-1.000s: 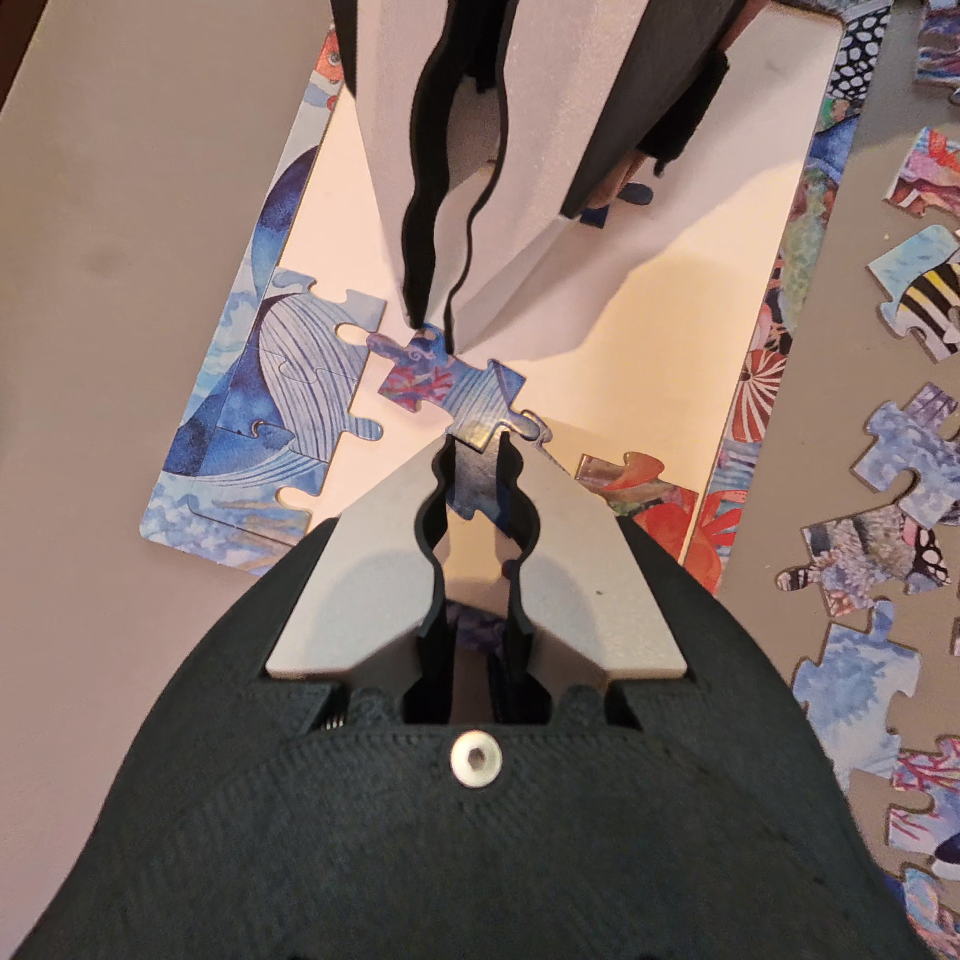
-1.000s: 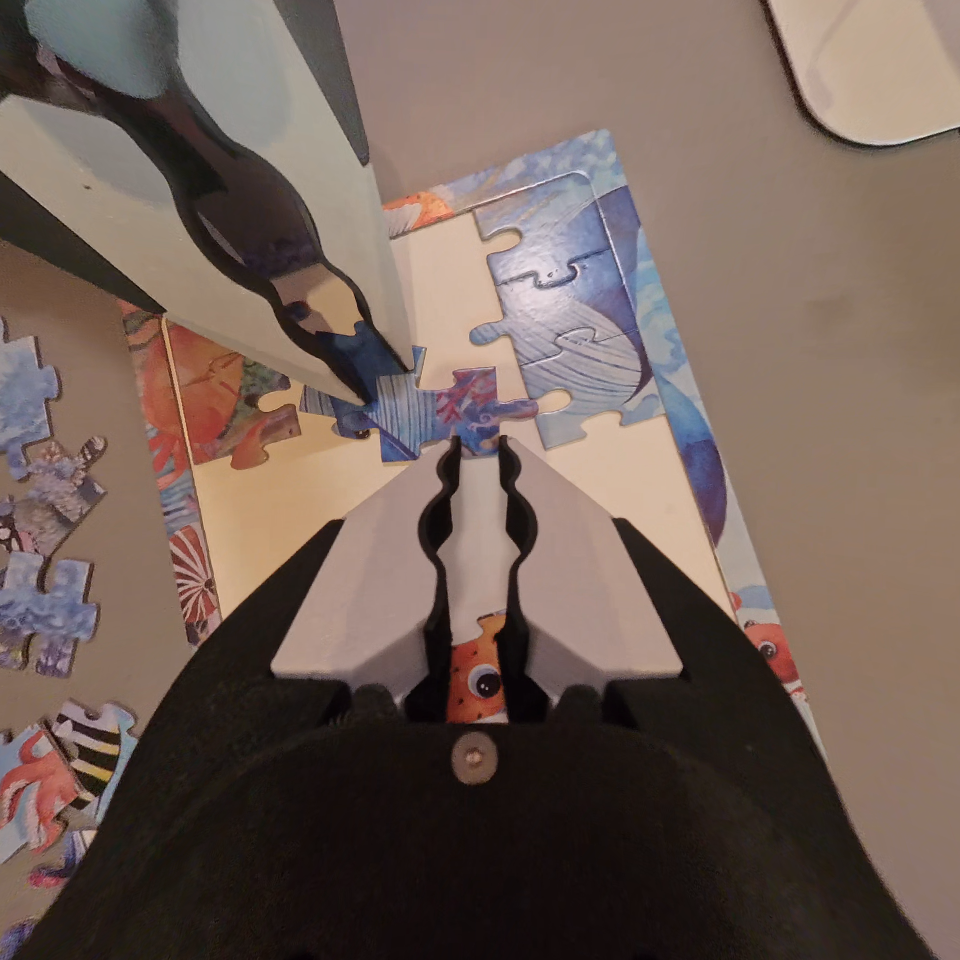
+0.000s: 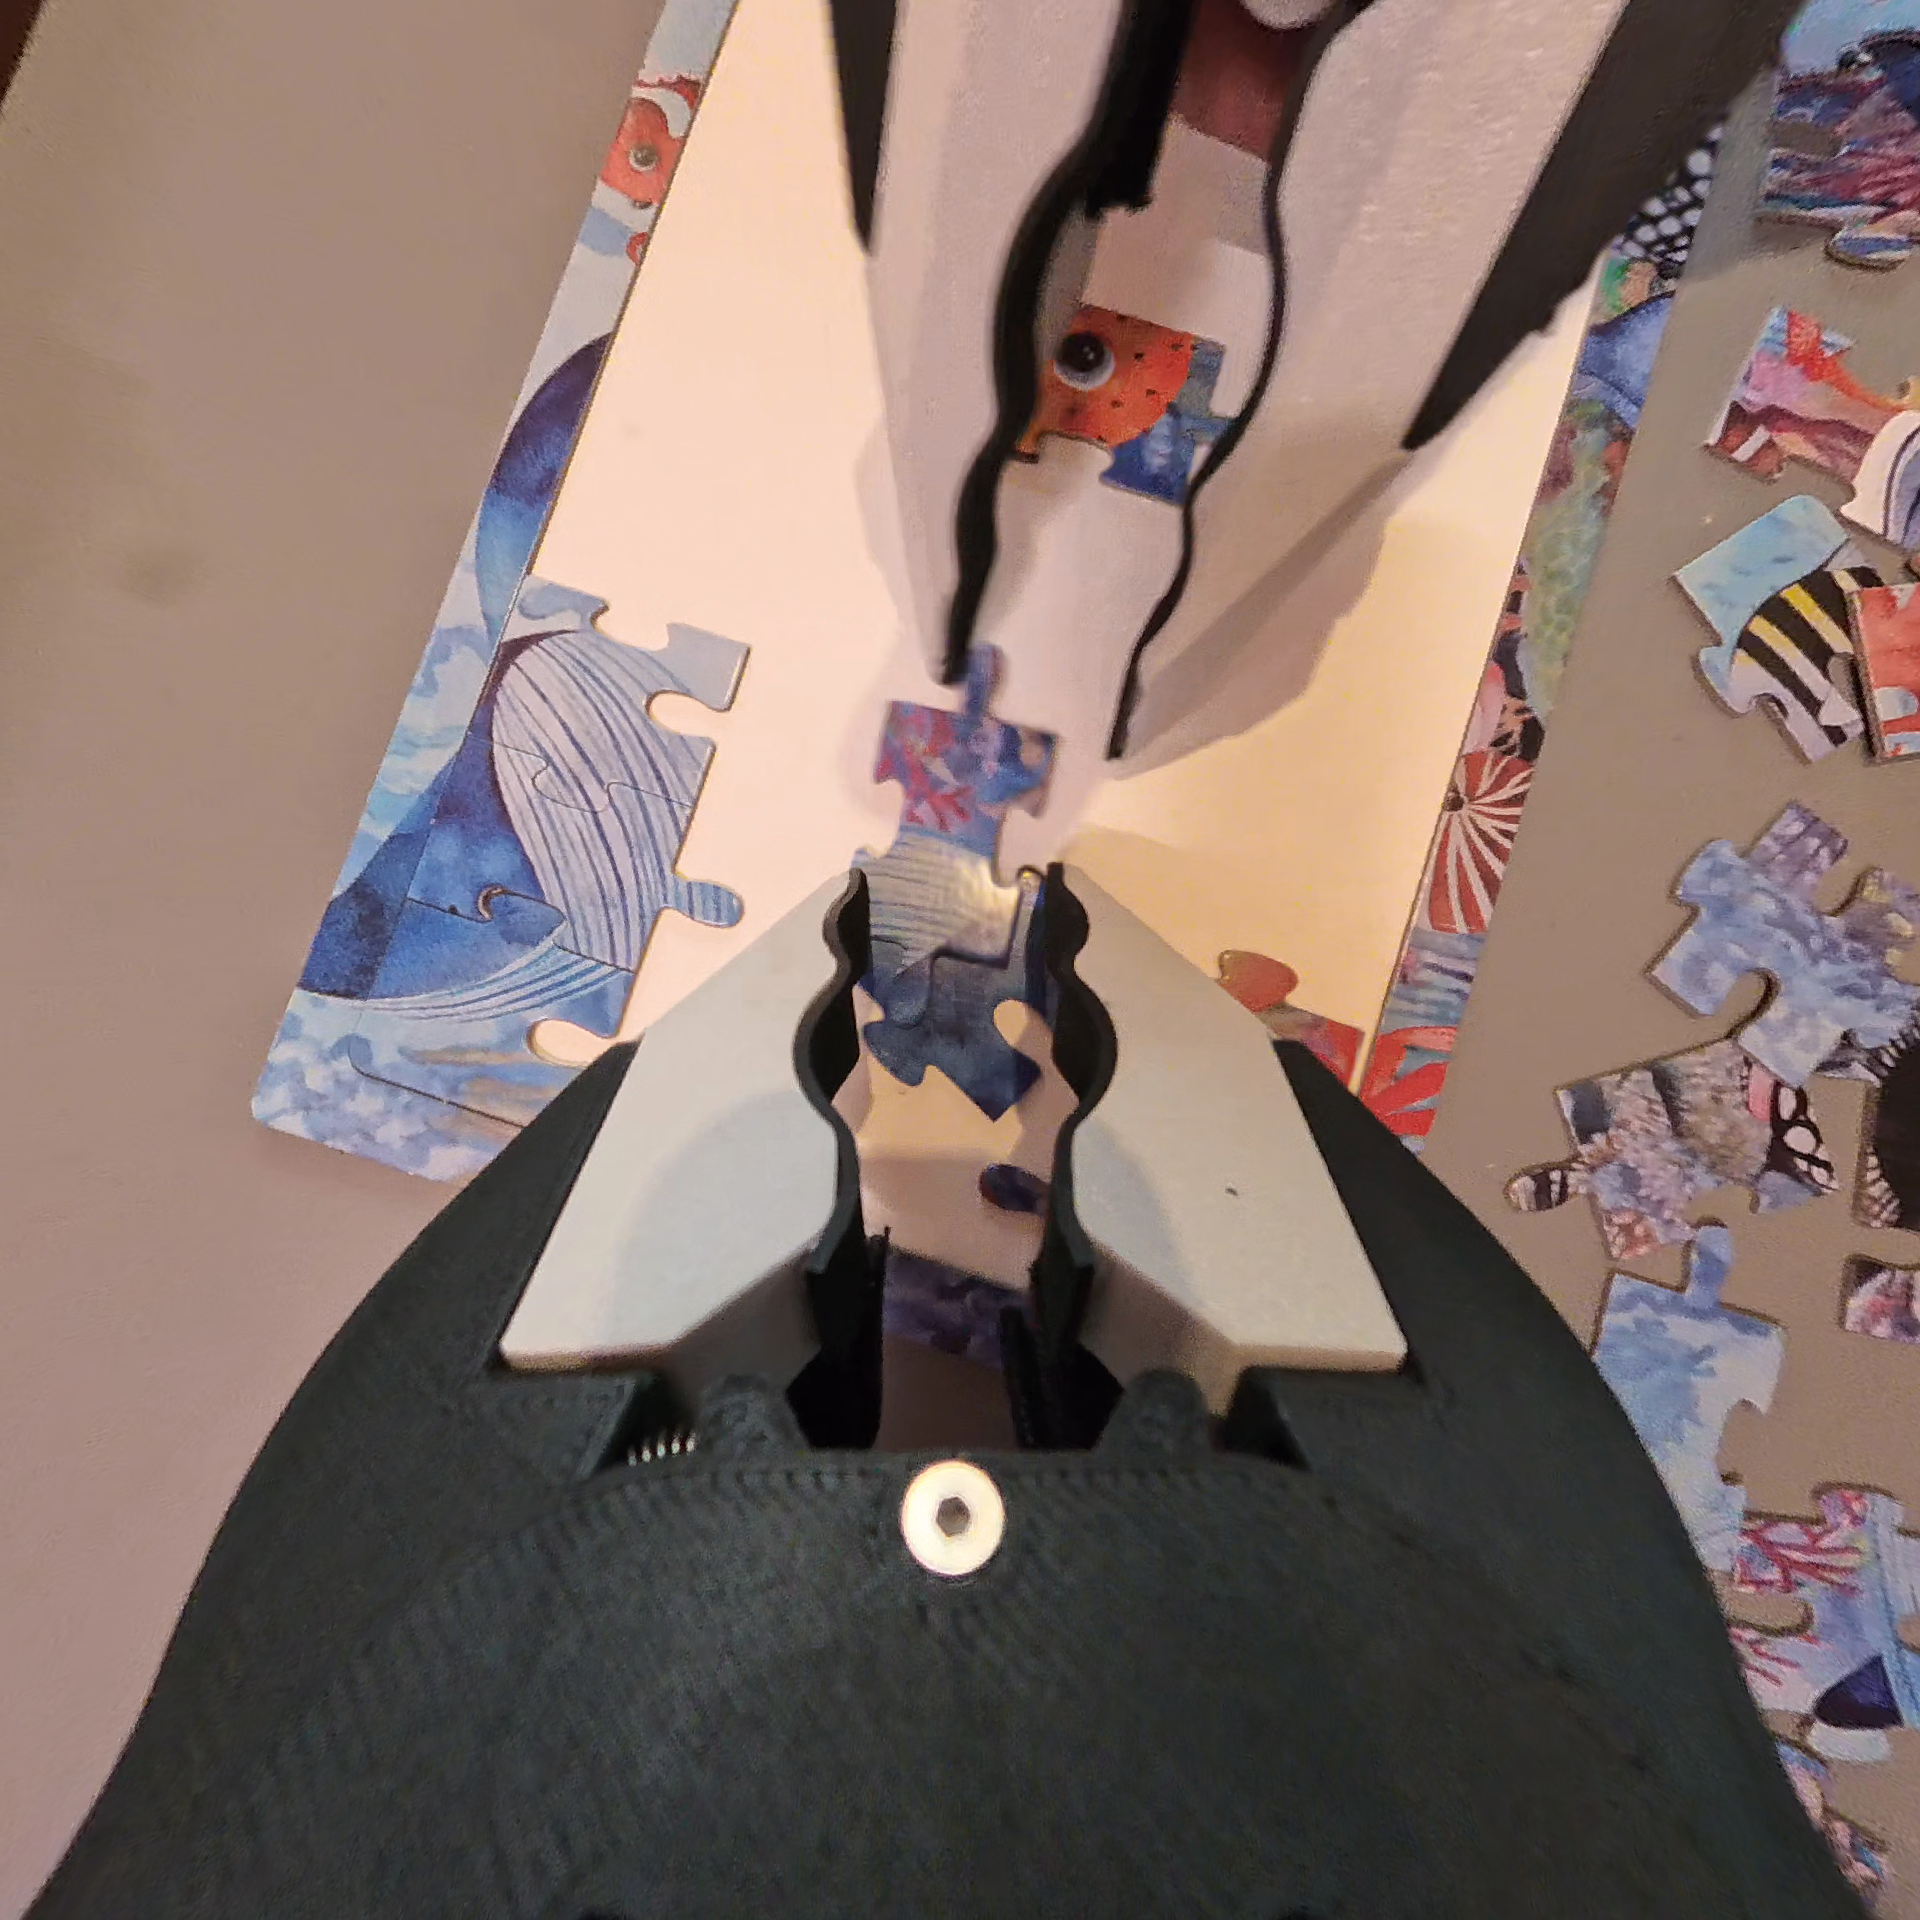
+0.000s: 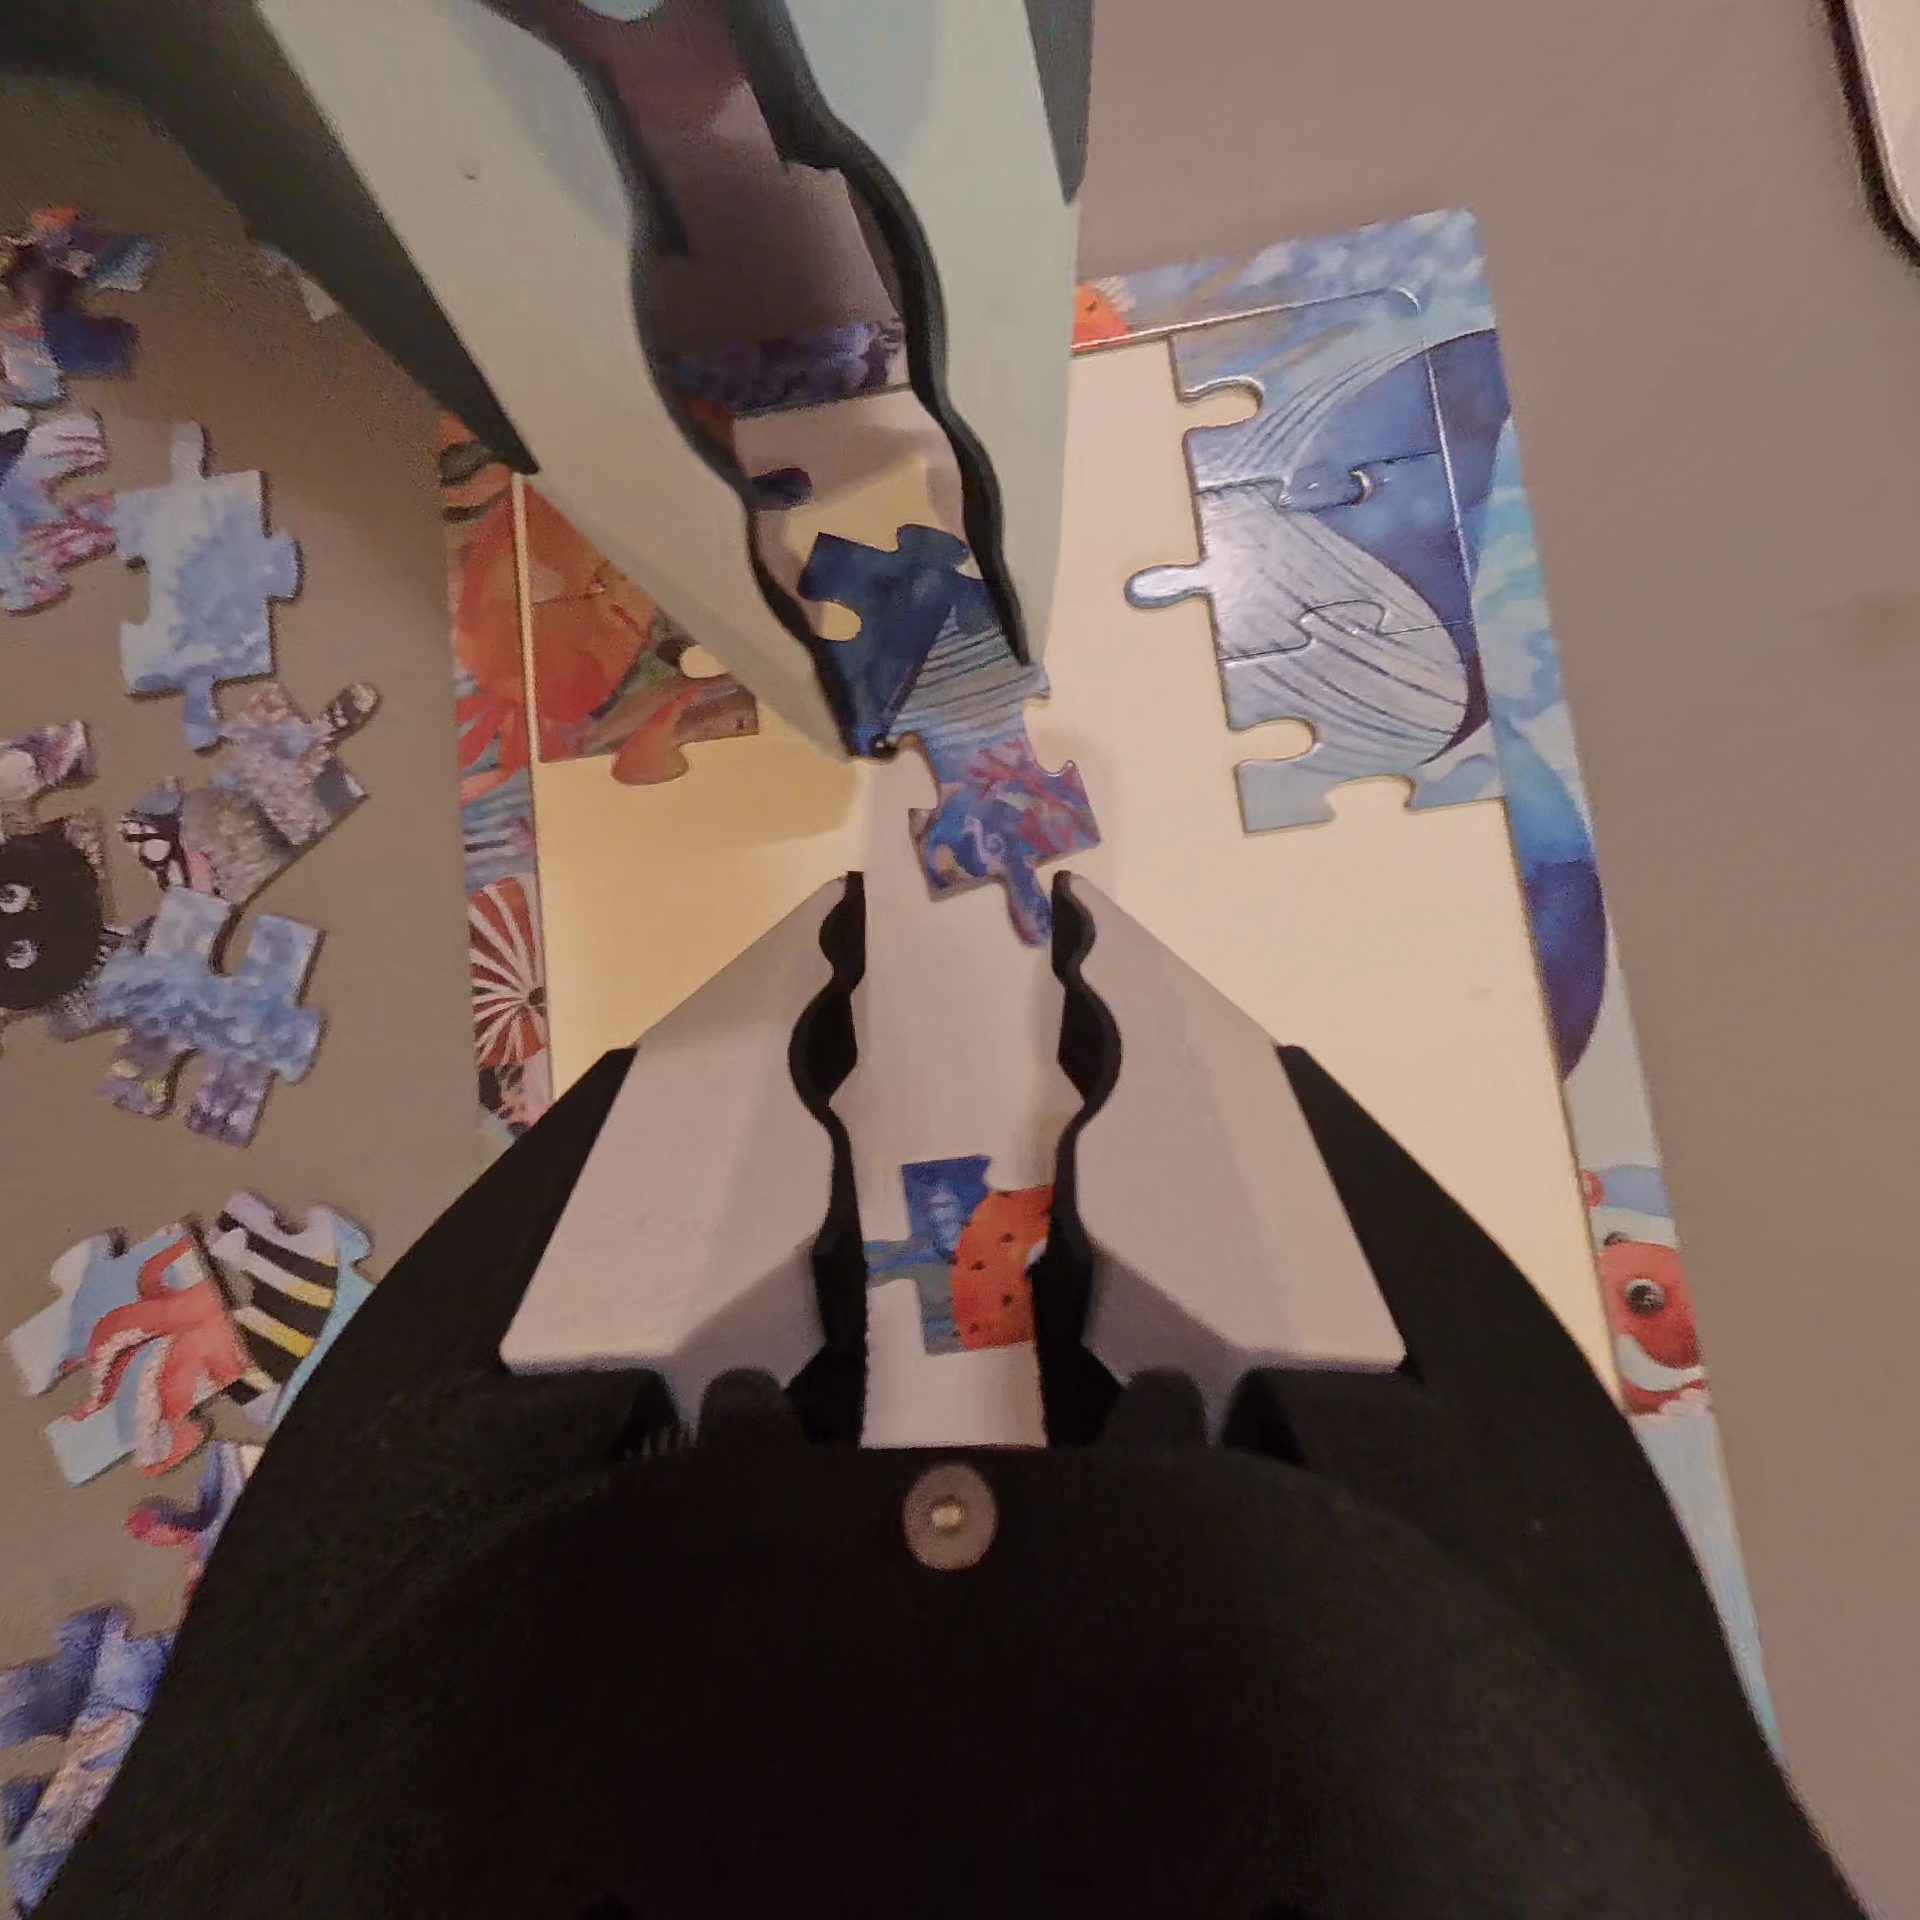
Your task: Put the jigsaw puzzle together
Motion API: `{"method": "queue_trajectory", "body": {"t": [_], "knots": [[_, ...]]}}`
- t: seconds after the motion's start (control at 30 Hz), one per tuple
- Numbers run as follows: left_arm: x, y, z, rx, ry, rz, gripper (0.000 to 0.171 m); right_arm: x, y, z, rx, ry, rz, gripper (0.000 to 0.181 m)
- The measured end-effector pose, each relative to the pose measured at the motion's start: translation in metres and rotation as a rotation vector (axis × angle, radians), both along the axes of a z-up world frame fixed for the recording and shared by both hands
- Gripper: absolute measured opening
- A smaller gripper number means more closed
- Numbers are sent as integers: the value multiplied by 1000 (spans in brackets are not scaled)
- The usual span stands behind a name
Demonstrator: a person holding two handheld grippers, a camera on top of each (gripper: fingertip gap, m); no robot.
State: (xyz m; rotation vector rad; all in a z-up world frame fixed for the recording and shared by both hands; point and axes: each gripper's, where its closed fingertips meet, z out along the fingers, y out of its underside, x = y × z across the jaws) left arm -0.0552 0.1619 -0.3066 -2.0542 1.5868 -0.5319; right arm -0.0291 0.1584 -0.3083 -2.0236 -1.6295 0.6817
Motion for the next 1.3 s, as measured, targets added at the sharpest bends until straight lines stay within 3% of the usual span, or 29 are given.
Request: {"method": "queue_trajectory", "body": {"t": [0.17,0.33,0.47,0.63,0.8,1.0,1.17,1.3], "knots": [[-5,11,-2,38,23,28,32,-1,-25,1,-62,-21,58,28],[-15,14,6,42,24,34,30,-8,-16,13,-5,0,-31,30],[-17,12,1,25,37,27,27,-13,-12,1,39,-47,-81,34],[-14,11,-3,9,28,24,21,-13,-7,-1,53,-43,-162,4],[-14,11,-3,0,14,23,20,-9,-9,0,36,-30,-215,3],[-10,11,-3,-3,0,20,17,-6,-15,-2,31,-58,-266,19],[-6,12,-3,10,4,18,16,-4,-12,-2,49,-61,-302,5],[-3,14,-3,24,1,25,15,-5,-12,-2,46,-34,-327,5]]}}
